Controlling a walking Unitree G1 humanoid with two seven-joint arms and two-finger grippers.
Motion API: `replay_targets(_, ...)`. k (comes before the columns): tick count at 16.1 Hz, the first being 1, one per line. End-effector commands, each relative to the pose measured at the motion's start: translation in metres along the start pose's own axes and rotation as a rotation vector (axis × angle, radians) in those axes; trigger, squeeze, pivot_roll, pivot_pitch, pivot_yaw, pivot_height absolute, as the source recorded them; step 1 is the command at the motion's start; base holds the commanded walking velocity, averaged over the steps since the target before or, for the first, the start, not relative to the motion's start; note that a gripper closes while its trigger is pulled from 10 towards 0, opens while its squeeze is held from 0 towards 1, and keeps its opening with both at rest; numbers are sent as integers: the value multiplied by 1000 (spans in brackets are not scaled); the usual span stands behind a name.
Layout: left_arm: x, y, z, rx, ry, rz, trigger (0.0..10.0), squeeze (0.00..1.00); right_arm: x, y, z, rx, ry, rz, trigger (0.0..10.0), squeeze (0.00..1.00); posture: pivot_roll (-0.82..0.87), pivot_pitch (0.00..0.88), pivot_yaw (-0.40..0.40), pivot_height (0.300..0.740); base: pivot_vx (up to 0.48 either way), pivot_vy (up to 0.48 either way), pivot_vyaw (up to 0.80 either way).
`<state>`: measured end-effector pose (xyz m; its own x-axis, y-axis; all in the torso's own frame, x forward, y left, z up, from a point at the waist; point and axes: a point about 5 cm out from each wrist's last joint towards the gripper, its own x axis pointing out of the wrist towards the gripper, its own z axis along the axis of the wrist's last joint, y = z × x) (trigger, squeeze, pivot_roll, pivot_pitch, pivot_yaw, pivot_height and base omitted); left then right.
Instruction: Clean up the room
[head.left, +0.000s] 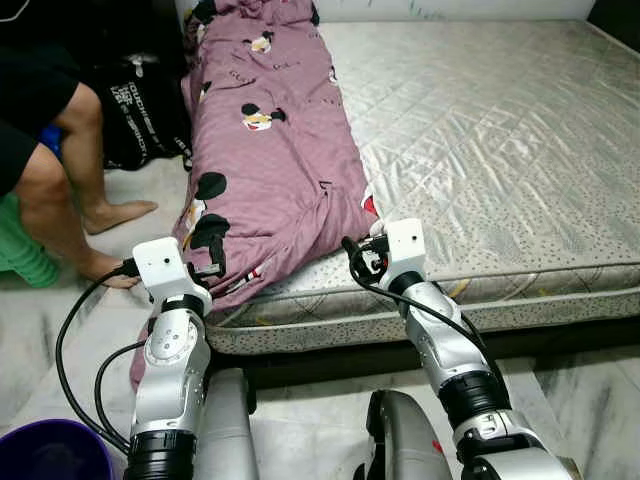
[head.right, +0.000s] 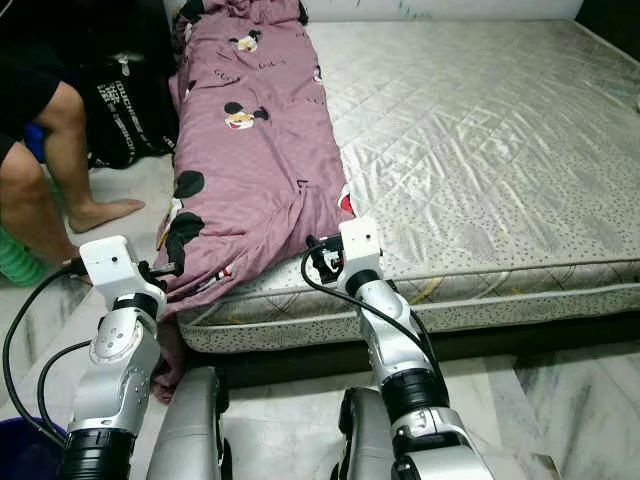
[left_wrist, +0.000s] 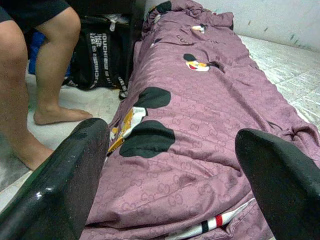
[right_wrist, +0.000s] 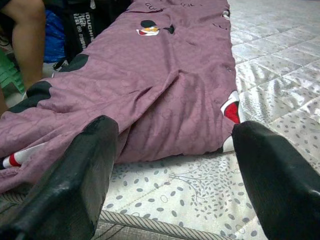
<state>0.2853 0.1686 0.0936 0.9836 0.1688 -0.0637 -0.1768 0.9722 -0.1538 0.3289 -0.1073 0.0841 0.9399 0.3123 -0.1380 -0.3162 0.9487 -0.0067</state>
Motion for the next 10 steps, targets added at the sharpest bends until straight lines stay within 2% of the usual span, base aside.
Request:
replay_targets(1,0,-1,6,-12,-33,-20,10000,0,3,1,6,-3,-21,3,10000,0,54,44,-7,572,0,0,0)
replay_targets(3,0,-2,7,-17,-40,-30,10000,0,3,1,6,-1,-21,3,10000,0,53,44,-7,572,0,0,0)
replay_targets(10,-1,-3,6,-28,-37,-42,10000,0,3,1,6,-9,-22,9,10000,0,53,40,-8,572,296,0,0)
